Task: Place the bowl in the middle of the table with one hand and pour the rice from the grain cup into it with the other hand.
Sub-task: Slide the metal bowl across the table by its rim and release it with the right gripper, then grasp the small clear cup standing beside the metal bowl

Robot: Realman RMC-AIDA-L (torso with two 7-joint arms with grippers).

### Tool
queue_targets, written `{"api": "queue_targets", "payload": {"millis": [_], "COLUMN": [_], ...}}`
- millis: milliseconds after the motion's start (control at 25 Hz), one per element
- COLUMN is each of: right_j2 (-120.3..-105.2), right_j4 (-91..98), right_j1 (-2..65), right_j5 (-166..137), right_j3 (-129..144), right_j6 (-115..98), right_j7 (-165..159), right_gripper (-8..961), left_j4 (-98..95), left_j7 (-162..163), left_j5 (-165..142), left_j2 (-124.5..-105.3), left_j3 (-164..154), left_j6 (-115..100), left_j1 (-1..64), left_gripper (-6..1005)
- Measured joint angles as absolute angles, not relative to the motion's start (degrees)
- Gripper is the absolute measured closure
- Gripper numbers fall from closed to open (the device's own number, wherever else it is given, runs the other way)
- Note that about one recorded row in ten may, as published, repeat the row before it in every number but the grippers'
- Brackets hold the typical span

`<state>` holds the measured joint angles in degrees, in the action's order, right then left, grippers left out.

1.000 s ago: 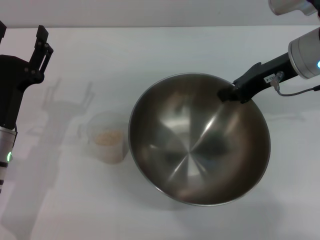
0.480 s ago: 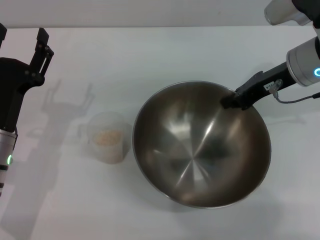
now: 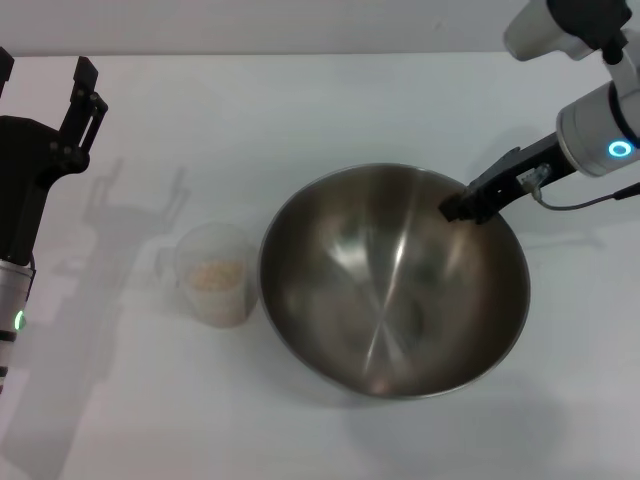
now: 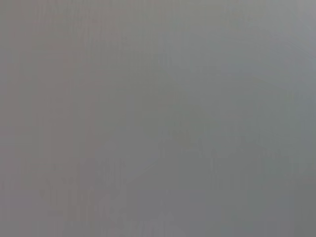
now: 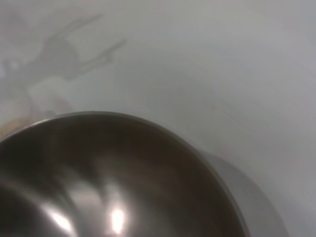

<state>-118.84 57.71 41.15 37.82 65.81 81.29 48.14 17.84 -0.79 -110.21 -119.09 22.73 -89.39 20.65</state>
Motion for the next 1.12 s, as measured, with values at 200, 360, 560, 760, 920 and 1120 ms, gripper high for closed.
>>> {"api": "queue_targets", "payload": {"millis": [200, 360, 560, 760, 920, 1120], "right_j2": [-118.86, -118.83, -118.93, -119.02, -119.12, -119.17], "right_j4": [58.18, 60.02, 64.44, 69.59, 75.08, 82.51], "right_j1": [41.38, 41.12, 40.13, 38.96, 36.1, 29.59], "right_j5": [38.1, 38.31, 39.57, 41.49, 43.45, 41.61], "right_j3": [66.19, 66.22, 66.29, 66.52, 69.12, 78.28], "right_j6": [81.53, 81.78, 81.83, 80.84, 73.95, 55.46], "right_j7": [47.95, 48.01, 48.23, 48.75, 50.84, 53.4], "right_gripper": [934, 893, 804, 673, 518, 486], "left_j4": [17.84, 17.84, 17.84, 17.84, 17.84, 17.84], "left_j7": [-0.79, -0.79, -0.78, -0.79, -0.78, -0.79], "left_j5": [-110.21, -110.21, -110.21, -110.21, -110.21, -110.21], "left_j2": [-119.09, -119.09, -119.09, -119.09, -119.09, -119.09], "left_j3": [22.75, 22.76, 22.76, 22.79, 22.84, 22.85], "left_j6": [-89.38, -89.38, -89.41, -89.73, -89.88, -90.43], "left_j1": [20.63, 20.5, 20.25, 19.94, 19.82, 19.77], "left_gripper": [232, 233, 234, 235, 236, 238]}}
